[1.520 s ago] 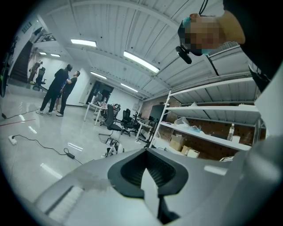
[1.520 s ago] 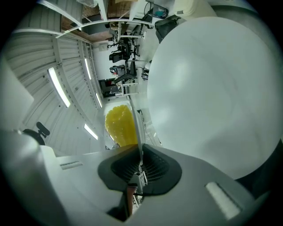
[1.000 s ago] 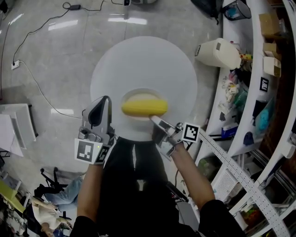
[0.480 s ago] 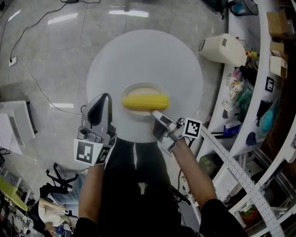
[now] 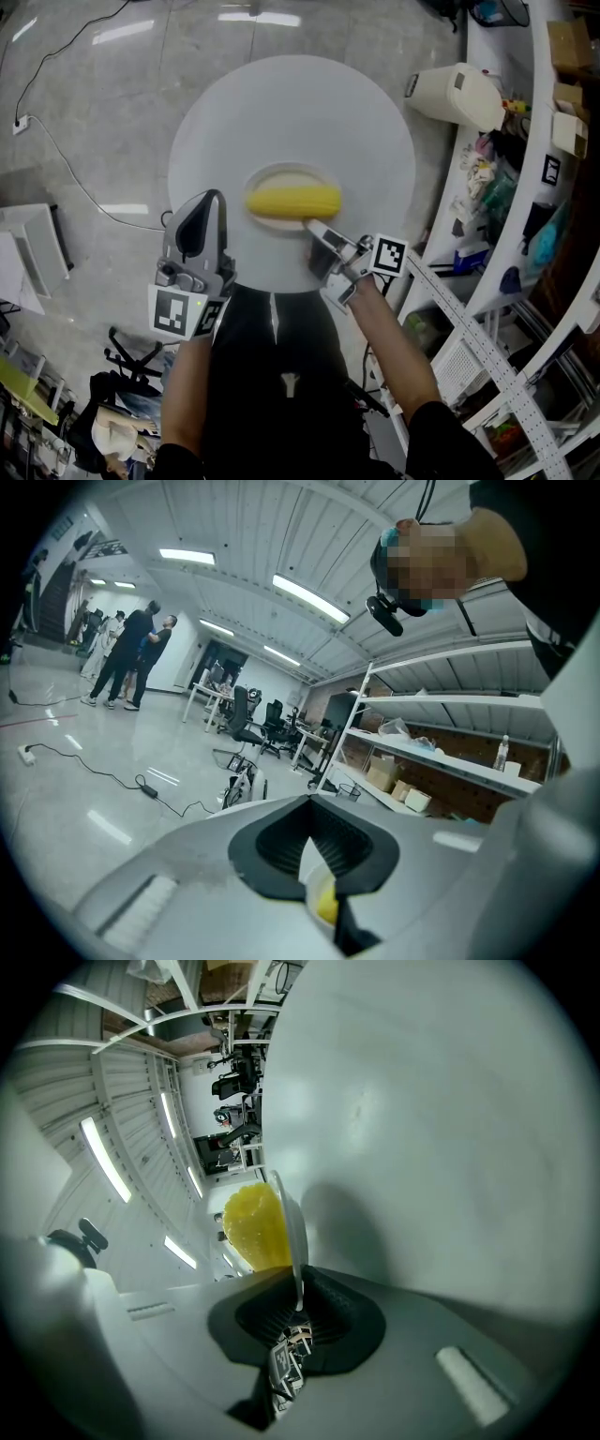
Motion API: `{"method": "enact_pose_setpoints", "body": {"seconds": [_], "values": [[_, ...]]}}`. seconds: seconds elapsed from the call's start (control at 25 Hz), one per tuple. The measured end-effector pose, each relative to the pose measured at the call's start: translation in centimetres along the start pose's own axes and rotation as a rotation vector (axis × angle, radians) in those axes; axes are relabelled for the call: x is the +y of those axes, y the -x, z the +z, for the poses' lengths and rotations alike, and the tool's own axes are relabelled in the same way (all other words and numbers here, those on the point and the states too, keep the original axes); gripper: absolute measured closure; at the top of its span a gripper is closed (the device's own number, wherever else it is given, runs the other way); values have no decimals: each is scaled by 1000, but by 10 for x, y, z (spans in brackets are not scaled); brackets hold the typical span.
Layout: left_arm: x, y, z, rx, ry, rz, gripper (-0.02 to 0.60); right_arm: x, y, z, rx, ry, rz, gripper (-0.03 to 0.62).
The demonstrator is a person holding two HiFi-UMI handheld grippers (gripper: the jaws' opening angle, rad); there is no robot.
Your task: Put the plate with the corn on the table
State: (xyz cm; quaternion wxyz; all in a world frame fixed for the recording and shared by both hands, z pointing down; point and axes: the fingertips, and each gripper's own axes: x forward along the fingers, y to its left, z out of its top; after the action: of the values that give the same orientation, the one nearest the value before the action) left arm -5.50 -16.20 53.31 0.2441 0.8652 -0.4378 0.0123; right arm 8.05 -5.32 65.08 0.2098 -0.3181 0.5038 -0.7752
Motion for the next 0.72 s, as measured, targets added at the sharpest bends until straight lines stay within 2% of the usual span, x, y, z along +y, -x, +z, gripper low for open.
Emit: {"method": "enact_pose_setpoints", "body": {"seconds": [0.48,0.72], "values": [[7,2,-3,-5,9,9,577,-12,-5,-2,8,-20,-34,568],[13,-7,-4,29,16,22,577,-9,-10,5,2,-34,-48,568]]}}
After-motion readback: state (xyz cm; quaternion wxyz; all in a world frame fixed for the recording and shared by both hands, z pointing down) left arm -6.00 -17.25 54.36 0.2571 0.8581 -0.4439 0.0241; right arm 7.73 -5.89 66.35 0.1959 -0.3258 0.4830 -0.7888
